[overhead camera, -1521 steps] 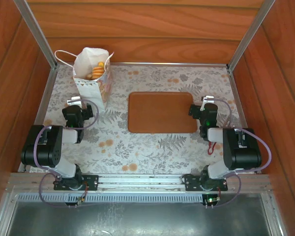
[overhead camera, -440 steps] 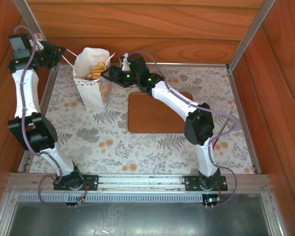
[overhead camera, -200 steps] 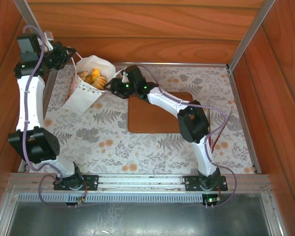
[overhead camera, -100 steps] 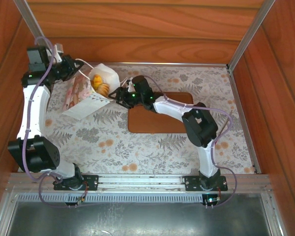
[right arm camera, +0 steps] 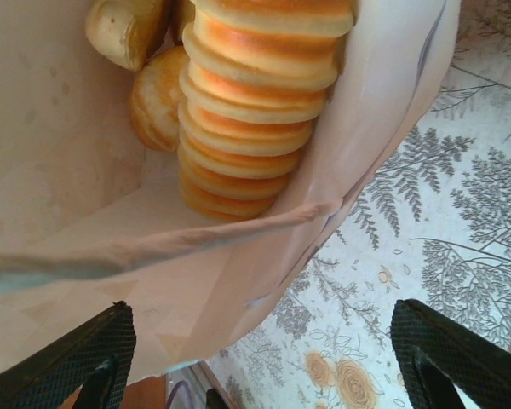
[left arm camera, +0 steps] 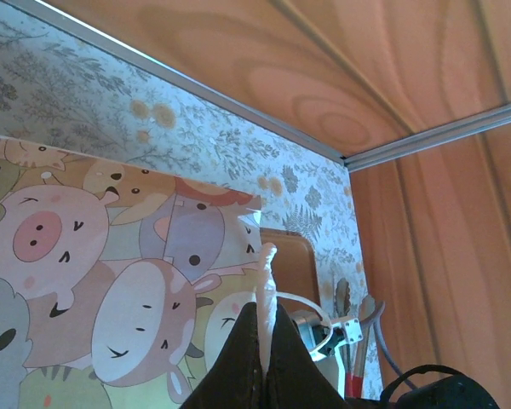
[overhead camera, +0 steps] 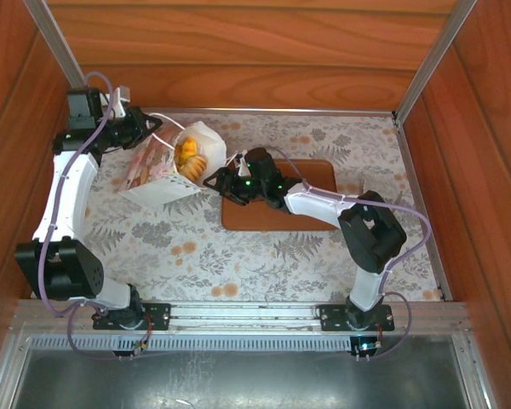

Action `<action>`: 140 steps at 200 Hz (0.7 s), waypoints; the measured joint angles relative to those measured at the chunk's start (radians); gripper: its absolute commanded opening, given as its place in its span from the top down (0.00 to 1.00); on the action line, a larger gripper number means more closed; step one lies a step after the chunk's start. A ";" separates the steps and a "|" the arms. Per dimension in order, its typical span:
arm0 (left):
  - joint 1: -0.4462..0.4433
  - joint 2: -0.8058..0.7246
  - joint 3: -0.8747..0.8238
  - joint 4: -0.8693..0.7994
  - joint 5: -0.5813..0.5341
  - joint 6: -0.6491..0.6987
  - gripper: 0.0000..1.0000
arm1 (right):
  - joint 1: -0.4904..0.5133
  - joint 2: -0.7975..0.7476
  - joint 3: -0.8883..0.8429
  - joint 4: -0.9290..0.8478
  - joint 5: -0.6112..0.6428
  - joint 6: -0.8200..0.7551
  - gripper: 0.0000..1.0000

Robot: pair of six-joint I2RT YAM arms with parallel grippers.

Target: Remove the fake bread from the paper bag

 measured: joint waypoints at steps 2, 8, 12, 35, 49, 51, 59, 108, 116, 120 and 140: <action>0.000 -0.002 0.000 0.000 -0.002 0.000 1.00 | 0.000 0.000 0.000 0.000 -0.002 0.000 0.14; 0.000 -0.006 0.000 0.000 -0.009 0.000 1.00 | 0.000 0.000 0.000 -0.002 -0.005 0.002 0.13; 0.000 -0.011 0.000 0.000 -0.015 0.000 1.00 | 0.000 0.000 0.000 -0.007 -0.006 0.006 0.13; 0.000 -0.032 0.000 0.002 -0.047 -0.001 1.00 | 0.000 0.001 -0.008 -0.025 -0.008 0.026 0.11; 0.000 -0.040 0.000 0.005 -0.058 -0.001 1.00 | 0.000 0.001 -0.018 -0.029 -0.008 0.039 0.10; 0.000 -0.040 0.000 0.005 -0.060 -0.002 1.00 | 0.000 0.001 -0.019 -0.031 -0.008 0.040 0.10; 0.000 -0.042 0.000 0.006 -0.068 -0.002 1.00 | 0.000 0.001 -0.021 -0.048 -0.003 0.047 0.05; 0.000 -0.044 0.000 0.006 -0.079 -0.001 1.00 | -0.004 -0.002 -0.021 -0.208 0.062 0.055 0.00; 0.000 -0.045 -0.001 0.006 -0.082 0.000 1.00 | -0.007 -0.006 -0.021 -0.224 0.068 0.052 0.00; 0.000 -0.046 -0.002 0.006 -0.085 0.000 1.00 | -0.007 -0.008 -0.021 -0.233 0.070 0.050 0.00; 0.000 -0.057 -0.022 0.011 -0.108 0.000 1.00 | -0.007 -0.030 -0.021 -0.293 0.074 0.033 0.00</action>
